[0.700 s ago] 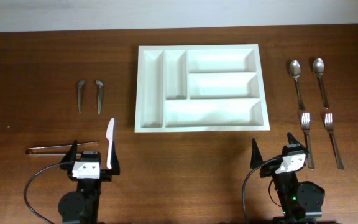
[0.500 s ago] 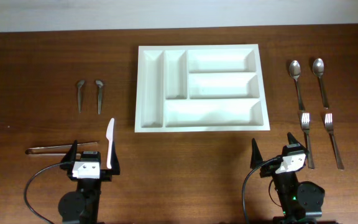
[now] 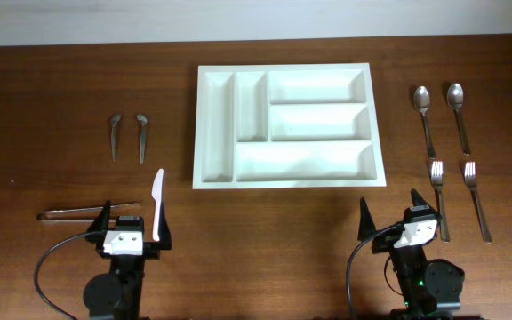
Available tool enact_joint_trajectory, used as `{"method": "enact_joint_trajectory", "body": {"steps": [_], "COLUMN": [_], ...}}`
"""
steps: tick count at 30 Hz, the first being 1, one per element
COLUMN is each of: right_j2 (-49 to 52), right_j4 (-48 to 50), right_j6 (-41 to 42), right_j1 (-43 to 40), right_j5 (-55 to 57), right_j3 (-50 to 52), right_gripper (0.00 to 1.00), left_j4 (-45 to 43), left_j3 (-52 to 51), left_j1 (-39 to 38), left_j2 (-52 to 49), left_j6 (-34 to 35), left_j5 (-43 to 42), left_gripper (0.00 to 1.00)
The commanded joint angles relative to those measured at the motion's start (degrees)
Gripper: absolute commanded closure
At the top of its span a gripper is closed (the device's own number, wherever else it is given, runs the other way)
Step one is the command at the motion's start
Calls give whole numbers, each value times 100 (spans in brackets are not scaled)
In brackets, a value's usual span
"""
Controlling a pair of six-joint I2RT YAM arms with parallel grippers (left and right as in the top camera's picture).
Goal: Pack container
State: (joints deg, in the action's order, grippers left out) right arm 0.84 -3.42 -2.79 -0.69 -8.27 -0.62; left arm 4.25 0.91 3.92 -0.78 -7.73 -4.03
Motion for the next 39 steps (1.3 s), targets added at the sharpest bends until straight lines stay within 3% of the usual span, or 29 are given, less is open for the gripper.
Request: {"method": "enact_joint_trajectory", "body": {"steps": [1, 18, 25, 33, 36, 39], "right_j2": [-37, -37, -37, -37, -37, -35], "right_j4": [-28, -24, -7, 431, 881, 734], "right_j6": [22, -9, 376, 2269, 2299, 2166], "right_j1": [31, 31, 31, 31, 31, 31], "right_j5": [7, 74, -278, -1611, -2295, -2345], "right_j3": [31, 31, 31, 28, -138, -592], "right_gripper": [1, 1, 1, 1, 1, 1], "left_j4": [4, 4, 4, 4, 4, 4], "left_j3": [-42, -42, -42, -42, -42, -42], "left_j1": [-11, -11, -11, -11, -11, -11], "left_j2": [48, 48, 48, 48, 48, 48], "left_j6": [-57, -57, -57, -57, -57, -57], "left_j5": [24, 24, 24, 24, 26, 24], "left_gripper": [1, 1, 1, 1, 1, 1]}}
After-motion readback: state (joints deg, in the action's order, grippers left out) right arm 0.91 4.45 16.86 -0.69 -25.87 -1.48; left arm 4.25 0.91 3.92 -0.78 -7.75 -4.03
